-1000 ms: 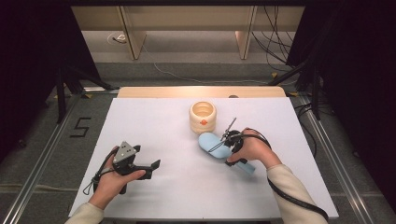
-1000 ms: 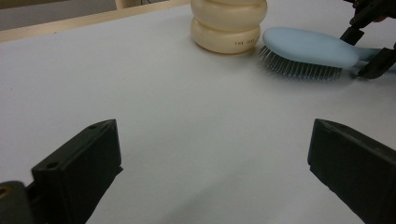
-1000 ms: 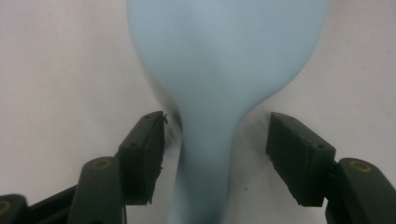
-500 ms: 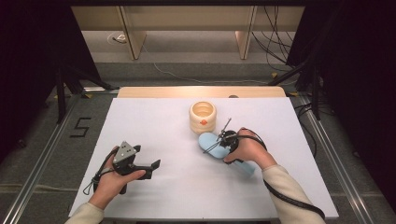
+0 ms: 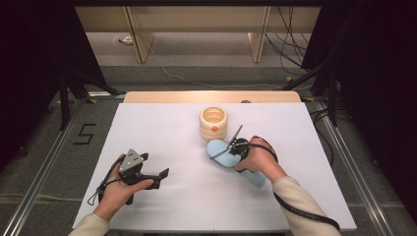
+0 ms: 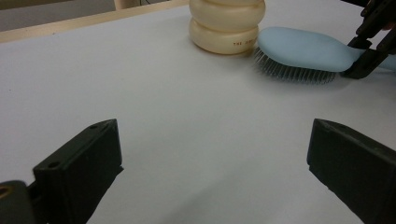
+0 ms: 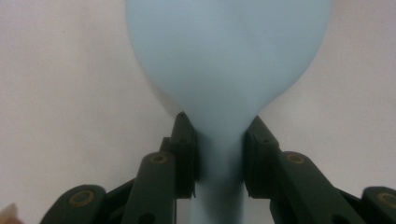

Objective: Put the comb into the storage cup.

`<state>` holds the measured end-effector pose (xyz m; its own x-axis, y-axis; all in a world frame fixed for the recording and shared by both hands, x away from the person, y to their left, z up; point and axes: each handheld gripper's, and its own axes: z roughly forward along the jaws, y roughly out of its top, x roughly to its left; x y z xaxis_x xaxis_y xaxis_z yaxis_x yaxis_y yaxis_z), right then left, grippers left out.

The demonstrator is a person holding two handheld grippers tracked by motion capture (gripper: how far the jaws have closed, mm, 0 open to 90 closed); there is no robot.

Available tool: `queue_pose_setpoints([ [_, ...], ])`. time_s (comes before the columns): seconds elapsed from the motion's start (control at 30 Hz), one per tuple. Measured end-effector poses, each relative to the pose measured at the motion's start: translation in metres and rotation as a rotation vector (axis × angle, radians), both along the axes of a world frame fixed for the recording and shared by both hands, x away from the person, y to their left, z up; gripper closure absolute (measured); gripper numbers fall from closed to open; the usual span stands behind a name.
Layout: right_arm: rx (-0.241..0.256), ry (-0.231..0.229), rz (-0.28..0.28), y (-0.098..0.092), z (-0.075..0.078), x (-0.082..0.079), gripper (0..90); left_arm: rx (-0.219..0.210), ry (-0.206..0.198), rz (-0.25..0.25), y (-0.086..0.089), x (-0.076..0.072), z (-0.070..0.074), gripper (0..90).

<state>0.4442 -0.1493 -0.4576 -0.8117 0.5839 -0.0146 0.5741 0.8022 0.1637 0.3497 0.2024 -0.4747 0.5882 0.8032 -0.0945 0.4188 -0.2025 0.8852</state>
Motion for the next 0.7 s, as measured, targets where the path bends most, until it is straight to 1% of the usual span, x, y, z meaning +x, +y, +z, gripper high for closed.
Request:
queue_pose_setpoints([
  [0.17,-0.006,-0.009,0.008,0.0,0.001,-0.001,70.3,0.0,-0.001,-0.001,0.0,0.0,0.0,2.6],
  [0.33,0.018,-0.009,-0.002,-0.002,0.001,-0.003,70.4,0.0,0.001,-0.005,-0.001,-0.001,0.0,2.8],
  [0.37,0.046,-0.009,-0.013,-0.003,0.001,-0.005,70.4,-0.001,0.001,-0.006,-0.001,-0.001,0.0,3.0],
  [0.4,0.059,-0.011,-0.015,-0.004,0.002,-0.006,70.4,-0.001,0.0,-0.011,-0.002,-0.001,-0.001,3.0],
  [0.43,0.059,-0.011,-0.015,-0.004,0.002,-0.006,70.4,-0.001,0.0,-0.011,-0.002,-0.001,-0.001,3.1],
  [0.5,0.094,-0.021,-0.031,-0.007,0.008,-0.009,70.5,-0.001,0.0,-0.014,-0.002,-0.001,0.0,3.2],
  [0.53,0.094,-0.021,-0.031,-0.007,0.008,-0.009,70.5,-0.001,-0.001,-0.014,-0.002,-0.001,0.0,3.2],
  [0.6,0.116,-0.038,-0.039,-0.01,0.012,-0.012,70.5,-0.002,0.0,-0.012,-0.003,-0.002,0.0,3.3],
  [0.63,0.144,-0.053,-0.033,-0.013,0.017,-0.014,70.5,-0.001,-0.001,-0.014,-0.003,-0.002,0.0,3.4],
  [0.67,0.144,-0.053,-0.033,-0.013,0.017,-0.014,70.5,-0.001,-0.001,-0.015,-0.003,-0.002,0.0,3.4],
  [0.7,0.183,-0.069,-0.038,-0.015,0.022,-0.017,70.5,0.0,-0.002,-0.017,-0.003,-0.002,0.0,3.5],
])
